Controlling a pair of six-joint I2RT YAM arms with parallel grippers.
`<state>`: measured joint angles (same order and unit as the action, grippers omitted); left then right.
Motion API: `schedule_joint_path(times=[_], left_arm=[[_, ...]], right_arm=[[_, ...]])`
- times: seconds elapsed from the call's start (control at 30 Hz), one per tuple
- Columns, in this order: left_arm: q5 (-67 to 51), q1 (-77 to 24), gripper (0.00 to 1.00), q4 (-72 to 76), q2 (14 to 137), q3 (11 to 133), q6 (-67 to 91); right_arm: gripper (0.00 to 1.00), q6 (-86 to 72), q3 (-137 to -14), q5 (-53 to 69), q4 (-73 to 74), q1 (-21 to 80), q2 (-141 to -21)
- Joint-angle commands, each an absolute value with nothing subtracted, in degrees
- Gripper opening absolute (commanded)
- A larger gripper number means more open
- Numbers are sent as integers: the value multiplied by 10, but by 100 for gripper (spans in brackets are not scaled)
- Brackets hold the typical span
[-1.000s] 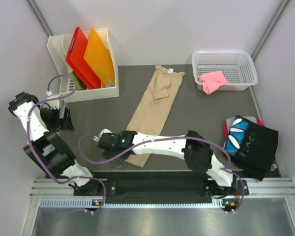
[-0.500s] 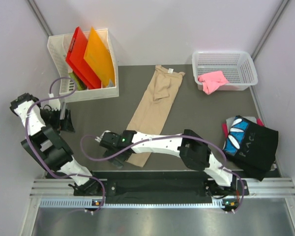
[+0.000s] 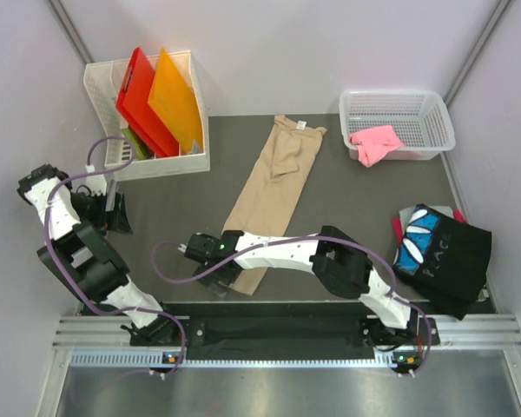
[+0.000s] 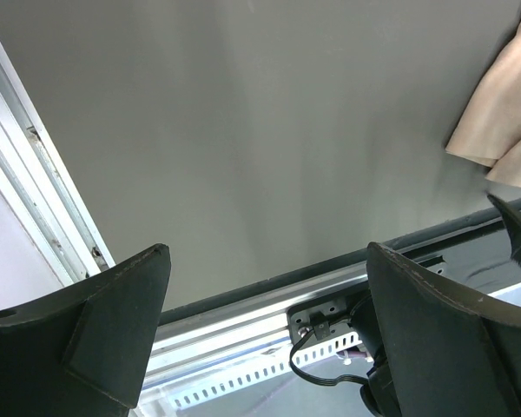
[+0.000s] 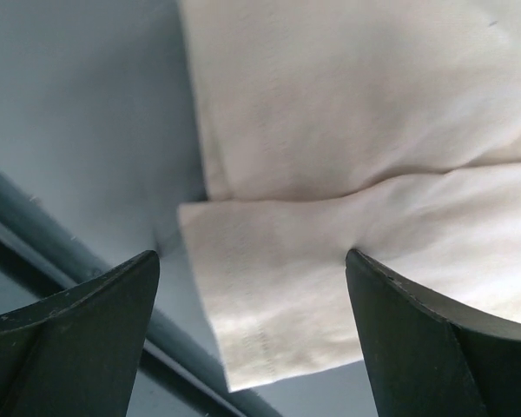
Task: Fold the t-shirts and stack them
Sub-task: Grab the bottom of the folded rectangular tshirt with right arm
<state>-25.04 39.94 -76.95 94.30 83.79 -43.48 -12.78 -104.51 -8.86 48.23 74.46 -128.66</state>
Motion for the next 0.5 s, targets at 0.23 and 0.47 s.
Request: schedule_joint_path(times=[0.23, 0.47], left_arm=[[-263, 403, 99, -811, 934, 818, -451], [-258, 403, 99, -809, 940, 816, -454]], right_arm=[[85, -120, -1092, -79, 468, 721, -1311], [82, -125, -1108, -75, 465, 722, -1333]])
